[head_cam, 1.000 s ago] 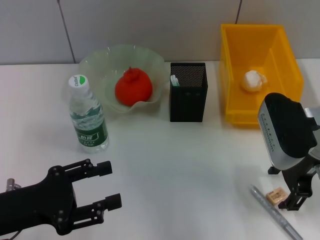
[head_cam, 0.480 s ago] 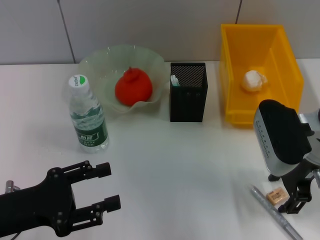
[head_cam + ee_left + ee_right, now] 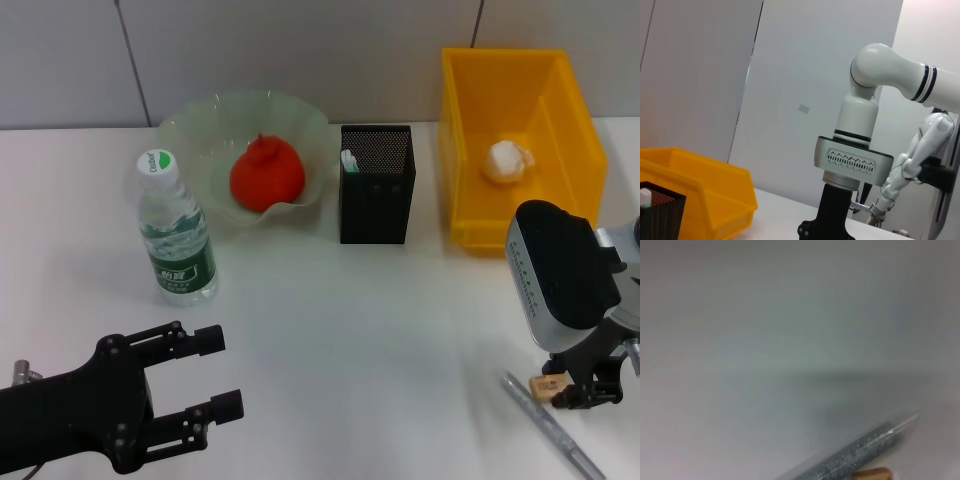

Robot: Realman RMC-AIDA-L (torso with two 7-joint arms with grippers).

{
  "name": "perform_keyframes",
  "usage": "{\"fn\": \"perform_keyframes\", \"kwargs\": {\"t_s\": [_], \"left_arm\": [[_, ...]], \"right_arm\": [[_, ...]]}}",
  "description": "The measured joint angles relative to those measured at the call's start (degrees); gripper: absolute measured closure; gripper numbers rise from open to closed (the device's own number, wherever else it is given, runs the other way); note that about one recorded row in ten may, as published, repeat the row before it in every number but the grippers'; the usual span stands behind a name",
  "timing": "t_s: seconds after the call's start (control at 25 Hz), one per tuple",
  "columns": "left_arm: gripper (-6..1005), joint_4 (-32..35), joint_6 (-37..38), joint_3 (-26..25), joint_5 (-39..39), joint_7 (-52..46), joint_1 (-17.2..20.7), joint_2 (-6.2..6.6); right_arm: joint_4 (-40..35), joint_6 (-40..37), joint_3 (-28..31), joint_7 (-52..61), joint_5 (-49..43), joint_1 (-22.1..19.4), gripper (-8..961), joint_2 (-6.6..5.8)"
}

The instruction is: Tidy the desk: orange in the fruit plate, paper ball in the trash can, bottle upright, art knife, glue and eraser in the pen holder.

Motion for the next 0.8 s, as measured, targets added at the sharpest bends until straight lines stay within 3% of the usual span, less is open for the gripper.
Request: {"fn": "perform_keyframes", "kwargs": {"t_s": [0.2, 0.4, 0.8], "left_arm": [[301, 0.0, 0.0, 0.0, 0.0, -0.1, 0.0, -0.03], [301, 0.0, 0.1, 0.0, 0.0, 0.0, 0.2, -0.03], [300, -0.4, 0.2, 0.0, 0.0, 0.5, 0.2, 0.03]], "right_arm": [[-0.1, 0.0, 0.0, 0.1, 0.0, 0.0, 600, 0.00], [-2.4, -0.9, 1.1, 1.1, 0.0, -0.1, 697, -0.02], [-22.6, -5.4, 7.5, 4.3, 5.3, -1.9, 673, -0.01]]}}
